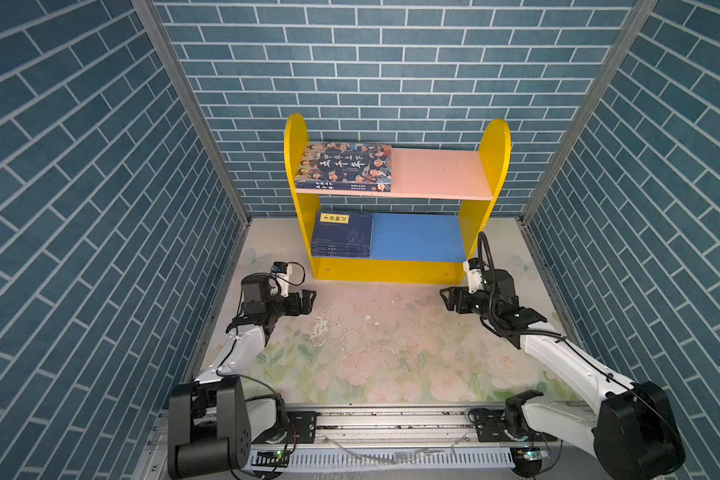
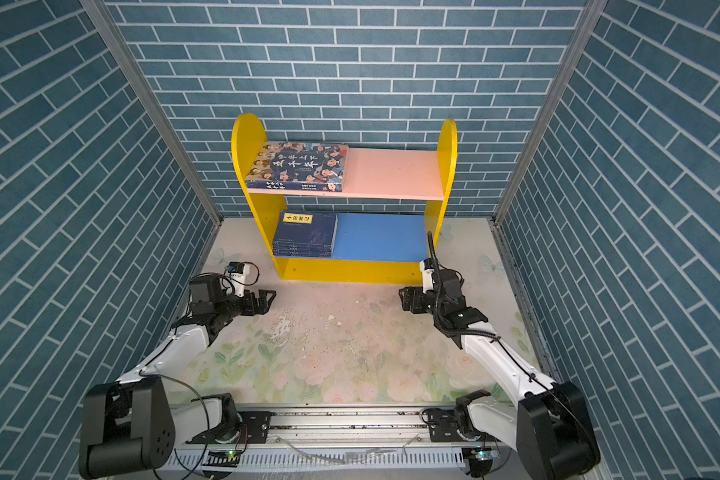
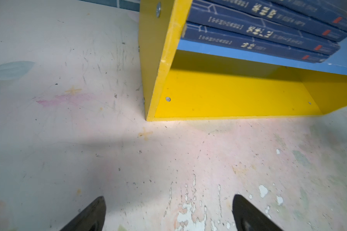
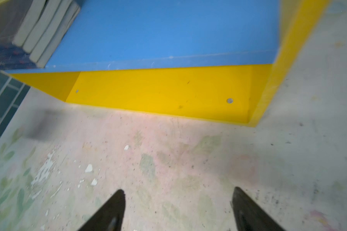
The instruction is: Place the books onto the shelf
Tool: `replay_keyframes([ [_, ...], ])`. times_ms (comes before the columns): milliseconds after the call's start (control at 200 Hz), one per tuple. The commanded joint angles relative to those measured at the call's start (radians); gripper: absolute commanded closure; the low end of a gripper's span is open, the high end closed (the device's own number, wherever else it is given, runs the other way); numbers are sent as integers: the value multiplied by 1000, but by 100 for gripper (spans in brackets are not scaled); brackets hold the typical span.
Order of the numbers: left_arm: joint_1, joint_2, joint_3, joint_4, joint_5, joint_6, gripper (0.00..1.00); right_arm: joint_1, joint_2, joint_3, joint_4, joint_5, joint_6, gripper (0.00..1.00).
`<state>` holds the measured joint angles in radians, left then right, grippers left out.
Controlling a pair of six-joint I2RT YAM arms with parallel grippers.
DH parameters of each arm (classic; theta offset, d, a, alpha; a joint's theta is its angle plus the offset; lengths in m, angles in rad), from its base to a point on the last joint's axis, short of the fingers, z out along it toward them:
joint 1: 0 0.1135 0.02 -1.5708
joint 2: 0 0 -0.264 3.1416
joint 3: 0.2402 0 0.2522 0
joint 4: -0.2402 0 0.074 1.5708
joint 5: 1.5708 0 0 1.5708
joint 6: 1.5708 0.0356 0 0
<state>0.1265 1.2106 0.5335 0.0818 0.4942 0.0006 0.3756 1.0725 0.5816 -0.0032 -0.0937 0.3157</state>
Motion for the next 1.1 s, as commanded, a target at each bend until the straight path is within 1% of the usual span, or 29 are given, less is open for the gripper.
replay_keyframes([
  [0,11,53,-37,241,-18,-19,0,-29,-131,-100,220,293,-188,2],
  [45,12,86,-47,297,-25,-19,0,-64,-178,-141,272,368,-192,1],
  [125,15,144,-53,379,-26,-17,0,-155,-223,-189,313,386,-189,2],
  [185,16,187,-61,454,-36,-33,0,-221,-216,-210,340,406,-174,2],
  [220,23,205,-48,455,-32,-46,0,-246,-198,-233,387,445,-178,1],
  [250,24,222,-48,492,-35,-65,0,-270,-177,-257,442,476,-169,1],
  [295,31,239,-60,551,-34,-94,0,-316,-140,-284,503,447,-161,2],
  [365,34,245,-62,568,-5,-97,0,-369,-72,-299,548,406,-173,1],
  [435,37,233,-85,596,0,-97,0,-410,-7,-329,644,341,-162,1],
  [490,41,221,-108,633,14,-97,0,-425,42,-349,731,330,-145,1],
  [585,41,207,-139,693,73,-79,0,-443,153,-394,923,317,-114,1],
  [620,41,202,-151,713,80,-77,0,-453,195,-395,971,299,-121,1],
  [685,44,172,-169,736,109,-77,0,-458,211,-379,968,286,-137,1],
  [765,44,101,-169,669,105,-42,0,-475,277,-376,1047,247,-144,1],
  [795,44,90,-164,651,102,-29,0,-483,298,-371,1047,229,-139,1],
  [875,45,104,-172,661,73,-28,0,-489,370,-376,1124,211,-137,1],
  [935,45,140,-209,751,75,-23,0,-489,419,-393,1202,209,-137,2],
  [960,49,153,-219,793,82,-41,0,-491,443,-399,1242,198,-136,1],
  [985,57,151,-213,775,98,-39,0,-492,463,-406,1272,195,-137,1],
  [1040,57,151,-207,760,75,-44,0,-493,516,-420,1364,186,-139,1],
  [1095,62,155,-209,771,77,-50,0,-498,491,-418,1321,180,-133,1],
])
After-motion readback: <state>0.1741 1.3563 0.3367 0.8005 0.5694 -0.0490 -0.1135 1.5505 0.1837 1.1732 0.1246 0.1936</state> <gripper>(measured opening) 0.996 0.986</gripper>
